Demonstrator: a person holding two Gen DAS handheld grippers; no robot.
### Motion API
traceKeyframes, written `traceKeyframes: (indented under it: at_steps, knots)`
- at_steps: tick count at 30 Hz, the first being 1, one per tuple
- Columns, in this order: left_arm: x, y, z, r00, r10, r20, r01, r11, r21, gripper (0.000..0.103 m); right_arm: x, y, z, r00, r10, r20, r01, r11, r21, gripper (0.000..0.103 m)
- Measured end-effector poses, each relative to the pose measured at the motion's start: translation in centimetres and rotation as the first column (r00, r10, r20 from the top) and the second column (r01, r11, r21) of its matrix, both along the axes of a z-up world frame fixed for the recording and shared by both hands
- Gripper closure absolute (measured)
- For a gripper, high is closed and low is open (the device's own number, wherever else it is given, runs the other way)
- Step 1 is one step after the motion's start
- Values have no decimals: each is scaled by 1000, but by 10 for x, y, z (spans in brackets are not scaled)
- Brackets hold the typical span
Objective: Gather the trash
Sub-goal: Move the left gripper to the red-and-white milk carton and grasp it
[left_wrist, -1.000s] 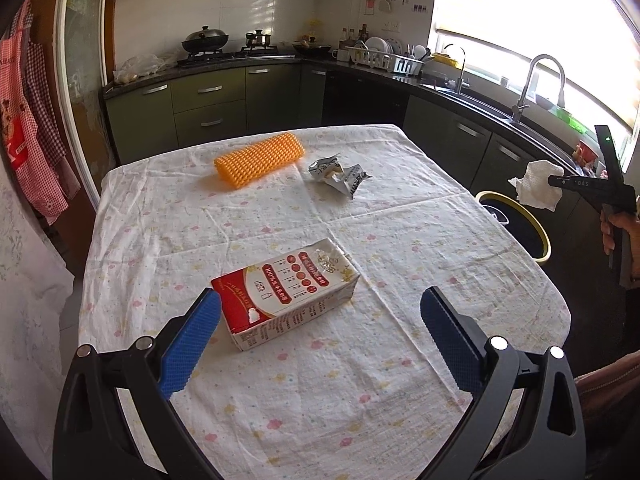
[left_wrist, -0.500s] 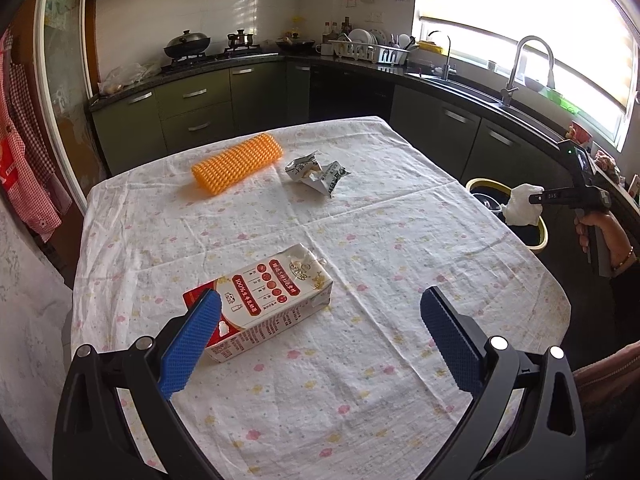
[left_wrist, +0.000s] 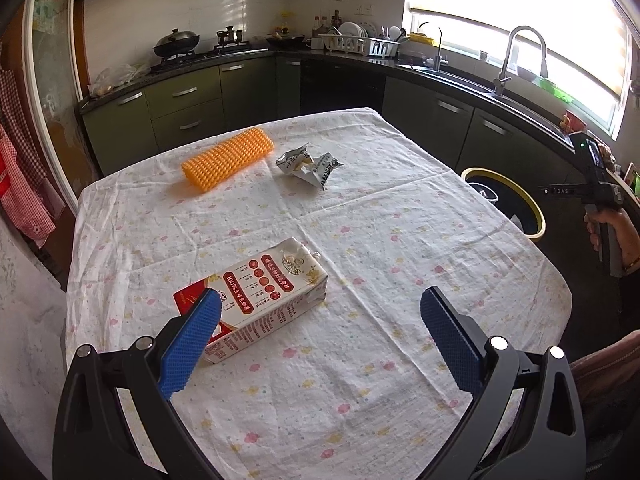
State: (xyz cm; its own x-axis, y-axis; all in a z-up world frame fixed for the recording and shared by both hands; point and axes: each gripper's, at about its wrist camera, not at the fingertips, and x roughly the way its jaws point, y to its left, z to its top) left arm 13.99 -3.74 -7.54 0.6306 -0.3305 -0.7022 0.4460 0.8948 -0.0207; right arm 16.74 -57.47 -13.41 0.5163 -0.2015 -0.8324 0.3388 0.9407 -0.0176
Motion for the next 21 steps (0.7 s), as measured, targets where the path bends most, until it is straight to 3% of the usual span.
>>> traceKeyframes:
  at_steps: [5, 10, 16, 21]
  knots:
    - [6, -5, -3, 989, -147, 1, 146, 986, 86, 5, 0, 36, 4, 994, 104, 32, -105, 993, 61, 52]
    - [19, -8, -11, 945, -326, -9, 318, 916, 247, 5, 6, 62, 2, 986, 160, 37, -163, 984, 76, 52]
    - [49, 8, -16, 881, -459, -115, 473, 856, 207, 5, 10, 82, 1, 983, 184, 19, -185, 980, 74, 51]
    - [70, 21, -29, 839, -512, -184, 539, 827, 159, 5, 11, 93, 2, 982, 188, 13, -189, 979, 72, 51]
